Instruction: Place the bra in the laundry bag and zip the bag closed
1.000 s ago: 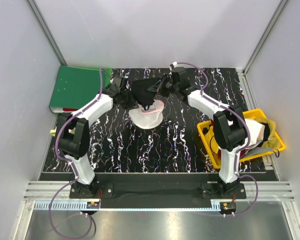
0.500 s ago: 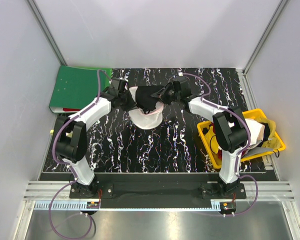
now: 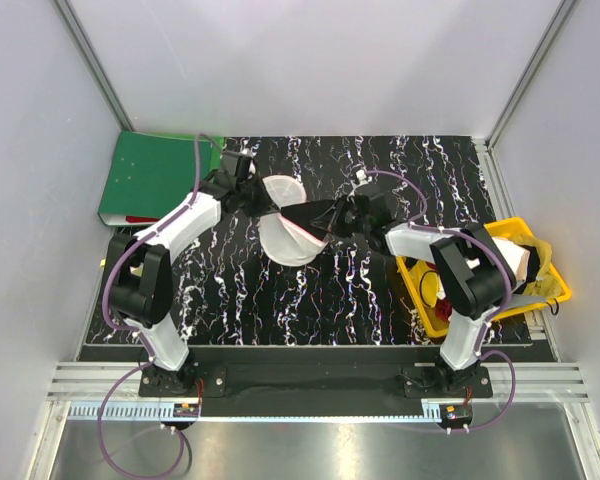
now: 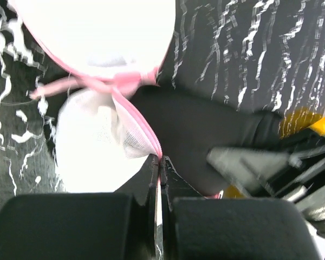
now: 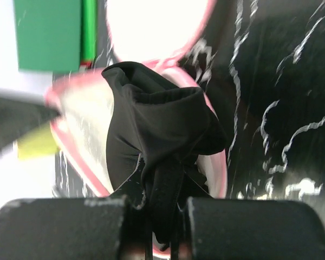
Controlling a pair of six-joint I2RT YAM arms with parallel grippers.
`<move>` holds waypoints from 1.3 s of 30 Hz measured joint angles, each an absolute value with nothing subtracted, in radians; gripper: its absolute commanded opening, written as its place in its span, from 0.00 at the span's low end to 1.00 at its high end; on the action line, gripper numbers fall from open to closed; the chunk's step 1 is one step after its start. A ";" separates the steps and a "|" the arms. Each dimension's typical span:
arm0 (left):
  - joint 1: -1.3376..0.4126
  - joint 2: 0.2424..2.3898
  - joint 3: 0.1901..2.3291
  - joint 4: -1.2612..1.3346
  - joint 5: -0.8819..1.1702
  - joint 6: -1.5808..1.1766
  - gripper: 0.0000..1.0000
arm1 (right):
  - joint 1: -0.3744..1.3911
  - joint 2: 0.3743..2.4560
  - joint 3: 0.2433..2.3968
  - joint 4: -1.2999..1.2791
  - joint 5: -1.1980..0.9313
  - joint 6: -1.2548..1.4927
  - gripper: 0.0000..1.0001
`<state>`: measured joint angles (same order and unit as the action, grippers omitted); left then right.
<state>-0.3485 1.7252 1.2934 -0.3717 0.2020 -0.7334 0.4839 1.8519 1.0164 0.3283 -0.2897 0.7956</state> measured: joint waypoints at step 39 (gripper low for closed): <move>-0.387 1.461 0.811 -0.375 0.041 -0.794 0.17 | 0.490 1.751 0.949 0.355 -0.570 0.671 0.00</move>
